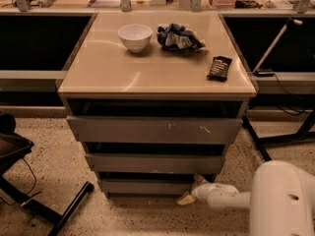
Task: Open bottom drawer
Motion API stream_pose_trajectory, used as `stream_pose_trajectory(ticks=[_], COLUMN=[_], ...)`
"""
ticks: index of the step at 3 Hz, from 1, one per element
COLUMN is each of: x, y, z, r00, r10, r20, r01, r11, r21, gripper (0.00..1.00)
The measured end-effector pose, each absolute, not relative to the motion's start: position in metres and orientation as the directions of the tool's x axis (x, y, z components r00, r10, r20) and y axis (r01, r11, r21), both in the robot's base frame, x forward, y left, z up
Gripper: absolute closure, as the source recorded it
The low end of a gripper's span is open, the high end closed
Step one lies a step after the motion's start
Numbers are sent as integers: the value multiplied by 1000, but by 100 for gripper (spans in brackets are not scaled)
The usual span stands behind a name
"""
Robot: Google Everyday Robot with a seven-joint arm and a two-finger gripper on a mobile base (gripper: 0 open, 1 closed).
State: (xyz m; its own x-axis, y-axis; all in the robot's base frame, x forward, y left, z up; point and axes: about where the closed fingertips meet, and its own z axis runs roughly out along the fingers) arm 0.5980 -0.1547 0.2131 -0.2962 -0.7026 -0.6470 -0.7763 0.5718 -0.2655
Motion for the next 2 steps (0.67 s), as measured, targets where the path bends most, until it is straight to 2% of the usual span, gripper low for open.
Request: stream_pose_trajectory(ticks=[2], x=[626], y=[-150], z=[176], r00=[-339], r10=[-638], r20=[-691], r01=[-726], r11=[645], r21=[-240], gripper=[0])
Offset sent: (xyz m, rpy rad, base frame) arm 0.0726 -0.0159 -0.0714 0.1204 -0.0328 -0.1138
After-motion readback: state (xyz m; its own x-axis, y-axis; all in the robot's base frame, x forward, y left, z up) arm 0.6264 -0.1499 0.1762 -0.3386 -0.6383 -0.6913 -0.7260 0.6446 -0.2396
